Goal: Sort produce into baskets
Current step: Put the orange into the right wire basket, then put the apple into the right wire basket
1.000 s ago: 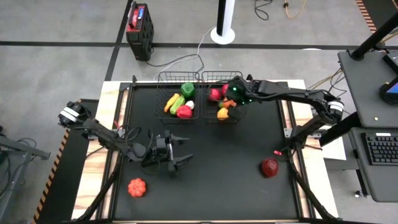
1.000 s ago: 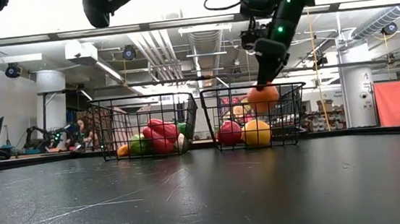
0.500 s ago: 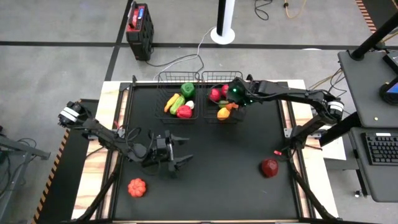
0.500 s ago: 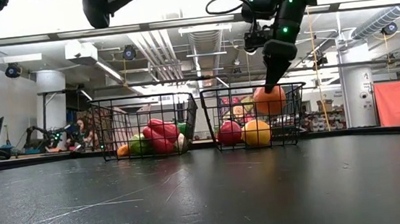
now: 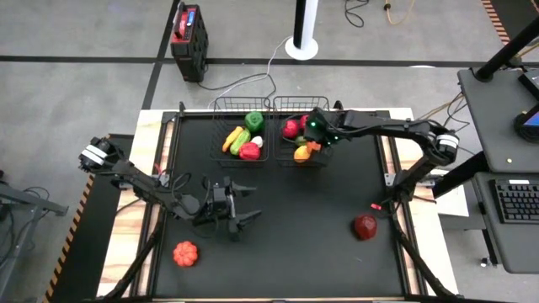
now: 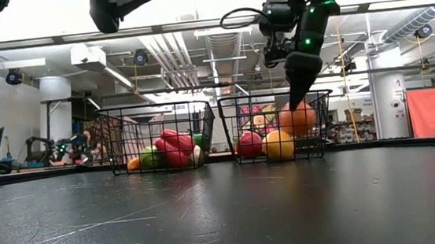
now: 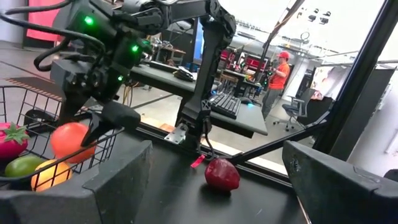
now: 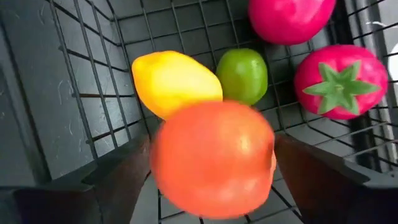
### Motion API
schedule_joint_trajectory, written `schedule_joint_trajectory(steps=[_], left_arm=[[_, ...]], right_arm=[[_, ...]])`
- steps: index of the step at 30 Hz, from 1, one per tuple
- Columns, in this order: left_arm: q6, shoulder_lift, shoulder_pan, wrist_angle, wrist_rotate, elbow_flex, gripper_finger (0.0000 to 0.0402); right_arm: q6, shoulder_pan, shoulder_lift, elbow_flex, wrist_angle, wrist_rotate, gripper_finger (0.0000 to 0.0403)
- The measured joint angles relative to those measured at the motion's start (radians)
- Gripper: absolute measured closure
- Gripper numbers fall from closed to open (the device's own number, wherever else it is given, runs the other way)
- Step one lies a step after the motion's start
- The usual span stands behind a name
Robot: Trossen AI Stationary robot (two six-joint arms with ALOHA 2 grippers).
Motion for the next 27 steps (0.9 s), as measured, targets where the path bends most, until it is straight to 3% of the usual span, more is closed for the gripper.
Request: schedule_joint_trajectory(steps=[15, 18, 23, 27], left_arm=[[-0.075, 0.000, -0.017, -0.031, 0.004, 0.001, 0.0061], [-0.125, -0.006, -0.038, -0.104, 0.004, 0.017, 0.0061], [-0.242, -0.025, -0.087, -0.419, 0.006, 0.135, 0.0063], [-0.402, -0.020, -0.116, -0.886, 0.008, 0.316, 0.0065]], right_arm=[[0.020, 0.000, -0.022, 0.000, 0.008, -0.001, 0.0055], [0.037, 0.000, -0.053, -0.001, 0.007, -0.001, 0.0054], [0.110, 0.009, -0.121, 0.017, -0.018, -0.002, 0.0054], [0.163, 0.049, -0.185, 0.021, -0.011, -0.020, 0.0055]])
